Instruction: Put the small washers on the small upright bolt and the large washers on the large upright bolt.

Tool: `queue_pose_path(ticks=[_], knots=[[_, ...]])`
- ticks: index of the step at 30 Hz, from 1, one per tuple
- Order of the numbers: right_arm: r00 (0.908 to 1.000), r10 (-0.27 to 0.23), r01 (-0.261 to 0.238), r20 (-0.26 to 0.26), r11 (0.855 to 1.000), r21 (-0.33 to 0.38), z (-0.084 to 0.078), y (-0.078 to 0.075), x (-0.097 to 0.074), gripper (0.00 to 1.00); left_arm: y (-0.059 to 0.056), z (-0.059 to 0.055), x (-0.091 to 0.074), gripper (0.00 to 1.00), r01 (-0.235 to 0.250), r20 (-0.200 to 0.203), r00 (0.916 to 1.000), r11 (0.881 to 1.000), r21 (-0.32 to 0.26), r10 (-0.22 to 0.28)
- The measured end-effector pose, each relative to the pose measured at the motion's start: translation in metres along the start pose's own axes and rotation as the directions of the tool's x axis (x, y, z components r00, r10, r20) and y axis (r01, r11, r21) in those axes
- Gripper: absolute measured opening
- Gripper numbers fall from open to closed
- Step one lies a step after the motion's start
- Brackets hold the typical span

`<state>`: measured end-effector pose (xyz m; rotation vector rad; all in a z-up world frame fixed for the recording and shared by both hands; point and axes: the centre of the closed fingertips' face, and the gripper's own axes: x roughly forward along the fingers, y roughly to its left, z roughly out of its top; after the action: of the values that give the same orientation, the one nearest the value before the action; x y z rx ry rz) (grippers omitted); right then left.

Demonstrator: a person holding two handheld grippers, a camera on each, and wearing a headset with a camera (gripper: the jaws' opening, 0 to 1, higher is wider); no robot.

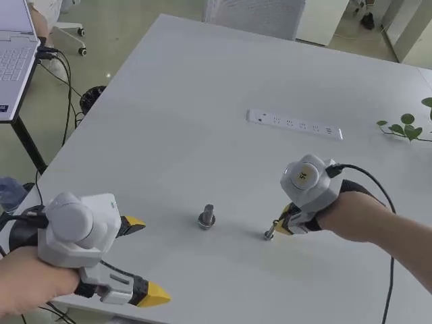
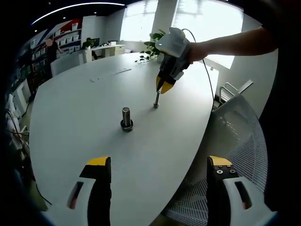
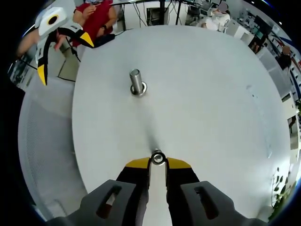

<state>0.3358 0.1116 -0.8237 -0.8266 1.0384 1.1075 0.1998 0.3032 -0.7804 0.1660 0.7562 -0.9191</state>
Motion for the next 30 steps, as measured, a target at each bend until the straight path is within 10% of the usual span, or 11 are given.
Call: queue_pose_path(ticks=[30], knots=[[0.9995, 0.013, -0.014, -0.027, 1.0, -0.023, -0.004, 0.002, 0.019, 0.13, 0.004, 0.003, 0.004, 0.83, 0.008, 0.008, 0.9999, 1.0, -0.003, -0.008]])
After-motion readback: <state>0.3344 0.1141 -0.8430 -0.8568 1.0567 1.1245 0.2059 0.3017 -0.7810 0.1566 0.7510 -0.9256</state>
